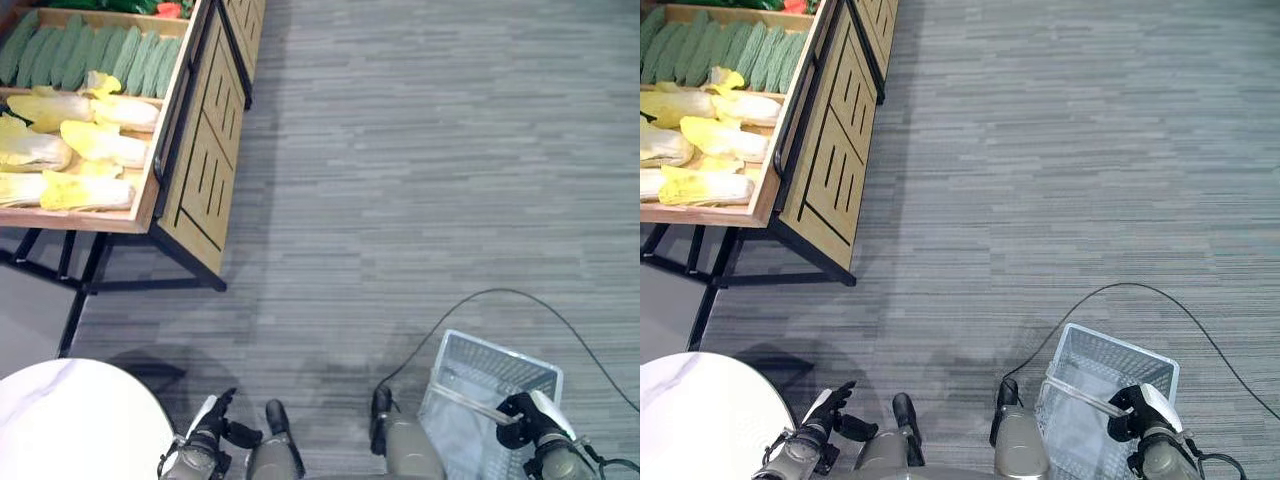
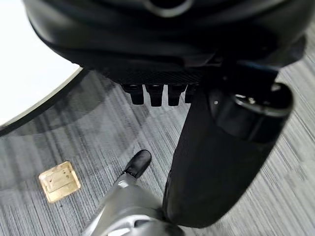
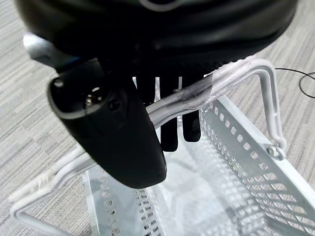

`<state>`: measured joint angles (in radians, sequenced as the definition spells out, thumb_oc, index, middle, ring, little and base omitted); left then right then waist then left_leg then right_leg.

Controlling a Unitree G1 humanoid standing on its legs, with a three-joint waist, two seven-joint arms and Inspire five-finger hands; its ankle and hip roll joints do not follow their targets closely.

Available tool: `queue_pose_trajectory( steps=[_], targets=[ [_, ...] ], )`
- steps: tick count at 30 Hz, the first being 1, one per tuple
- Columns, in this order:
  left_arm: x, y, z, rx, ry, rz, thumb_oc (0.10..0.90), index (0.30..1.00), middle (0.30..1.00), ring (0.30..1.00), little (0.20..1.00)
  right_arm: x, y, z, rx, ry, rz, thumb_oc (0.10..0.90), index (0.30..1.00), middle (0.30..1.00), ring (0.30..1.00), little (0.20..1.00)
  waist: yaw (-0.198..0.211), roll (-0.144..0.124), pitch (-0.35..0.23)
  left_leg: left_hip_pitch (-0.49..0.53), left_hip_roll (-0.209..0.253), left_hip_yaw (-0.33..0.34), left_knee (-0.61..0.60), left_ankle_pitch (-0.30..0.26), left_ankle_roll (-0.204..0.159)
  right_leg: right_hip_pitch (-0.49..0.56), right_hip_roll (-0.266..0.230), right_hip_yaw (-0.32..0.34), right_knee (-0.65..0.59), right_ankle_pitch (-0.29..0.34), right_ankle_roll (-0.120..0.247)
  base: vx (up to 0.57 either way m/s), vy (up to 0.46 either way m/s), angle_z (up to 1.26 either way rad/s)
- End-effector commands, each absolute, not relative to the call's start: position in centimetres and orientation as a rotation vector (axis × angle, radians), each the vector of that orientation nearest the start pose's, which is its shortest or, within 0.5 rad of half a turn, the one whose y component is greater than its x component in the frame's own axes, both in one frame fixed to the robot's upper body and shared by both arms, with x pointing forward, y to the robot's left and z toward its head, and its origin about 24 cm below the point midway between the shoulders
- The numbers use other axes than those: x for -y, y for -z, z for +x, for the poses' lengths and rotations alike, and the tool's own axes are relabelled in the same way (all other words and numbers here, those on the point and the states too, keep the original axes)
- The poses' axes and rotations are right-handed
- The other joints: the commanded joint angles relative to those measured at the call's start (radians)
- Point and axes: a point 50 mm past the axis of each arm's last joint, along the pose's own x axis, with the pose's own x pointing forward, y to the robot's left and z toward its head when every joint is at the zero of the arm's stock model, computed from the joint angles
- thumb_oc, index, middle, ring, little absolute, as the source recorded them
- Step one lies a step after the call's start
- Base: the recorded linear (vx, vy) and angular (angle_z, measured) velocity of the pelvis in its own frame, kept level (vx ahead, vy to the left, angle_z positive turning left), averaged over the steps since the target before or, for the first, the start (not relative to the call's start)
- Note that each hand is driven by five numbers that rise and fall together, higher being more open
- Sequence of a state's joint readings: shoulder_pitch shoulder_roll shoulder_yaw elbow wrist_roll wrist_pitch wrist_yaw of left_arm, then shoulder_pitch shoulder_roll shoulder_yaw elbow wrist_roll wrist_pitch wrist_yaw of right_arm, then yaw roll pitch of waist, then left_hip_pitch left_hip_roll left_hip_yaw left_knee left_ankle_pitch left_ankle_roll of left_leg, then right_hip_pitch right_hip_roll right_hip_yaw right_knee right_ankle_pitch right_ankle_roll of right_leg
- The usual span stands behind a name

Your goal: Get the vegetables into the basket

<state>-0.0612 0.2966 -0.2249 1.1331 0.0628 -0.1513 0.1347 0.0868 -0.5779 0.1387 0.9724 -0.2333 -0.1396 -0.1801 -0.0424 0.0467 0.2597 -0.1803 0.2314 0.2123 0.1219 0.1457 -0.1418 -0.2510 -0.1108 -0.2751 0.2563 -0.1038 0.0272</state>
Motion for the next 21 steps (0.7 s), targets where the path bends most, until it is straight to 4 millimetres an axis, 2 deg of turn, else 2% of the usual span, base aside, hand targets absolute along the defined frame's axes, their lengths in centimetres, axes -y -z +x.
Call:
queue_pose_trajectory(
  steps=[1,2,3,4,5,6,7,8,9,10,11,12,13,14,15,16,17,18,19,20,21],
  targets=[
    [-25.0,13.1,15.0,-0.891,-0.093,0.511,0.9,1.0,1.0,1.0,1.0,36.8,5.0,15.2,-0.681,0.277,-0.937,0.4,0.3,0.3,0.3,0.3,0.029,-0.053,0.049,-0.091,-0.057,-0.147,0.166,0.0,0.0,0.086,-0.04,0.082,-0.077,0.09,0.076,0.15,-0.088,0.22],
    [-25.3,13.1,14.9,-0.897,-0.104,0.515,0.9,1.0,1.0,1.0,1.0,37.0,5.2,14.8,-0.694,0.289,-0.933,0.4,0.3,0.3,0.3,0.3,0.035,-0.058,0.052,-0.122,-0.054,-0.141,0.129,-0.009,0.008,0.102,-0.037,0.083,-0.087,0.081,0.084,0.21,-0.025,0.15],
    [-25.4,13.2,14.7,-0.9,-0.106,0.517,0.9,1.0,1.0,1.0,1.0,37.0,5.1,14.9,-0.689,0.293,-0.936,0.4,0.3,0.3,0.3,0.3,0.039,-0.057,0.051,-0.145,-0.035,-0.135,0.098,0.01,0.006,0.114,-0.036,0.084,-0.099,0.075,0.089,0.26,0.067,0.11],
    [-25.3,13.3,14.5,-0.906,-0.1,0.526,0.9,1.0,1.0,1.0,1.0,37.2,5.3,14.4,-0.709,0.305,-0.936,0.4,0.3,0.3,0.3,0.3,0.043,-0.048,0.047,-0.168,-0.002,-0.11,0.036,0.053,-0.003,0.129,-0.032,0.08,-0.107,0.065,0.093,0.27,0.113,-0.05],
    [-25.2,13.4,14.5,-0.909,-0.096,0.53,0.9,1.0,1.0,1.0,1.0,37.2,5.2,14.5,-0.701,0.304,-0.941,0.4,0.3,0.3,0.3,0.3,0.049,-0.047,0.047,-0.172,0.009,-0.104,-0.003,0.078,-0.012,0.139,-0.029,0.084,-0.11,0.062,0.094,0.2,0.09,-0.15],
    [-25.2,13.4,14.4,-0.909,-0.096,0.53,0.9,1.0,1.0,1.0,1.0,37.2,5.2,14.5,-0.701,0.304,-0.941,0.4,0.3,0.3,0.3,0.3,0.05,-0.047,0.047,-0.169,0.009,-0.103,-0.006,0.08,-0.013,0.14,-0.03,0.084,-0.11,0.061,0.094,0.35,0.157,-0.39],
    [-25.3,13.5,14.1,-0.916,-0.104,0.533,0.9,1.0,1.0,1.0,1.0,37.0,5.3,14.5,-0.692,0.303,-0.937,0.4,0.3,0.3,0.3,0.3,0.075,-0.048,0.044,-0.191,0.02,-0.144,-0.13,0.13,-0.032,0.177,-0.023,0.102,-0.127,0.046,0.104,0.38,0.184,-0.36],
    [-25.3,13.6,13.8,-0.923,-0.102,0.535,0.9,1.0,1.0,1.0,1.0,37.0,5.3,14.6,-0.694,0.3,-0.94,0.4,0.3,0.3,0.3,0.3,0.083,-0.05,0.038,-0.2,0.025,-0.162,-0.147,0.139,-0.039,0.196,-0.023,0.113,-0.133,0.038,0.108,0.52,0.264,-0.43],
    [-25.3,13.7,13.6,-0.933,-0.1,0.539,0.9,1.0,1.0,1.0,1.0,36.8,5.4,14.7,-0.692,0.286,-0.94,0.4,0.3,0.3,0.3,0.3,0.088,-0.056,0.034,-0.204,0.029,-0.165,-0.141,0.15,-0.043,0.214,-0.026,0.122,-0.135,0.03,0.112,0.39,0.225,-0.38],
    [-25.4,13.9,13.1,-0.948,-0.101,0.535,0.9,1.0,1.0,1.0,1.0,36.4,5.6,14.7,-0.692,0.266,-0.935,0.4,0.3,0.3,0.3,0.3,0.089,-0.06,0.026,-0.192,0.029,-0.15,-0.124,0.126,-0.028,0.227,-0.027,0.133,-0.126,0.008,0.122,0.39,0.244,-0.67],
    [-25.5,13.8,13.0,-0.95,-0.104,0.539,0.9,1.0,1.0,1.0,1.0,36.0,5.9,14.4,-0.693,0.255,-0.935,0.4,0.3,0.3,0.3,0.3,0.095,-0.07,0.027,-0.203,0.024,-0.137,-0.099,0.132,-0.027,0.238,-0.039,0.132,-0.119,0.004,0.127,0.25,0.166,-0.73],
    [-25.5,13.8,13.0,-0.95,-0.104,0.539,0.9,1.0,1.0,1.0,1.0,36.0,5.9,14.4,-0.693,0.255,-0.935,0.4,0.3,0.3,0.3,0.3,0.095,-0.07,0.027,-0.203,0.024,-0.137,-0.099,0.132,-0.027,0.238,-0.039,0.132,-0.119,0.004,0.127,0.33,0.257,-0.67],
    [-25.8,13.5,13.6,-0.929,-0.101,0.556,0.9,1.0,1.0,1.0,1.0,35.7,6.6,13.8,-0.722,0.257,-0.914,0.4,0.3,0.3,0.3,0.3,0.094,-0.092,0.029,-0.227,0.0,-0.113,-0.05,0.113,-0.014,0.231,-0.071,0.13,-0.092,0.021,0.136,0.21,0.174,-0.36],
    [-25.8,13.5,13.6,-0.929,-0.101,0.556,0.9,1.0,1.0,1.0,1.0,35.7,6.6,13.8,-0.722,0.257,-0.914,0.4,0.3,0.3,0.3,0.3,0.094,-0.093,0.029,-0.227,0.0,-0.112,-0.049,0.112,-0.014,0.23,-0.072,0.13,-0.091,0.02,0.136,0.47,0.461,-0.14],
    [-26.2,12.8,15.0,-0.886,-0.099,0.584,0.9,1.0,1.0,1.0,1.0,34.7,6.9,14.6,-0.702,0.245,-0.889,0.4,0.3,0.3,0.3,0.3,0.091,-0.134,0.036,-0.251,-0.052,-0.095,0.021,0.048,0.029,0.202,-0.123,0.155,-0.068,0.132,0.162,0.26,0.291,-0.07],
    [-26.2,12.8,15.1,-0.886,-0.1,0.584,0.9,1.0,1.0,1.0,1.0,34.7,6.9,14.6,-0.702,0.245,-0.889,0.4,0.3,0.3,0.3,0.3,0.092,-0.135,0.035,-0.252,-0.053,-0.094,0.023,0.046,0.03,0.2,-0.124,0.156,-0.068,0.133,0.163,0.34,0.381,-0.27],
    [-26.3,12.6,15.5,-0.87,-0.098,0.586,0.9,1.0,1.0,1.0,1.0,34.3,6.9,15.1,-0.692,0.234,-0.887,0.4,0.3,0.3,0.3,0.3,0.091,-0.146,0.038,-0.25,-0.07,-0.09,0.042,0.013,0.051,0.188,-0.144,0.16,-0.048,0.168,0.169,0.08,0.096,-0.17],
    [-26.3,12.6,15.5,-0.87,-0.098,0.586,0.9,1.0,1.0,1.0,1.0,34.3,6.9,15.1,-0.692,0.234,-0.887,0.4,0.3,0.3,0.3,0.3,0.092,-0.145,0.036,-0.252,-0.069,-0.09,0.041,0.014,0.052,0.186,-0.143,0.16,-0.05,0.171,0.169,0.16,0.186,-0.07],
    [-26.3,12.4,15.7,-0.858,-0.096,0.587,0.9,1.0,1.0,1.0,1.0,34.2,6.8,15.4,-0.686,0.232,-0.887,0.4,0.3,0.3,0.3,0.3,0.092,-0.151,0.036,-0.25,-0.082,-0.086,0.05,-0.007,0.066,0.174,-0.156,0.166,-0.034,0.206,0.173,0.22,0.315,0.18],
    [-26.5,12.1,16.1,-0.84,-0.092,0.595,0.9,1.0,1.0,1.0,1.0,33.9,6.7,16.1,-0.669,0.229,-0.888,0.4,0.3,0.3,0.3,0.3,0.091,-0.157,0.044,-0.242,-0.111,-0.076,0.07,-0.049,0.093,0.145,-0.185,0.16,0.024,0.28,0.173,0.3,0.437,0.08],
    [-26.6,12.0,16.2,-0.838,-0.098,0.592,0.9,1.0,1.0,1.0,1.0,33.8,6.5,16.5,-0.657,0.222,-0.896,0.4,0.3,0.3,0.3,0.3,0.094,-0.157,0.048,-0.232,-0.124,-0.066,0.075,-0.07,0.111,0.127,-0.205,0.138,0.075,0.316,0.171,0.3,0.465,0.01]
  ],
)
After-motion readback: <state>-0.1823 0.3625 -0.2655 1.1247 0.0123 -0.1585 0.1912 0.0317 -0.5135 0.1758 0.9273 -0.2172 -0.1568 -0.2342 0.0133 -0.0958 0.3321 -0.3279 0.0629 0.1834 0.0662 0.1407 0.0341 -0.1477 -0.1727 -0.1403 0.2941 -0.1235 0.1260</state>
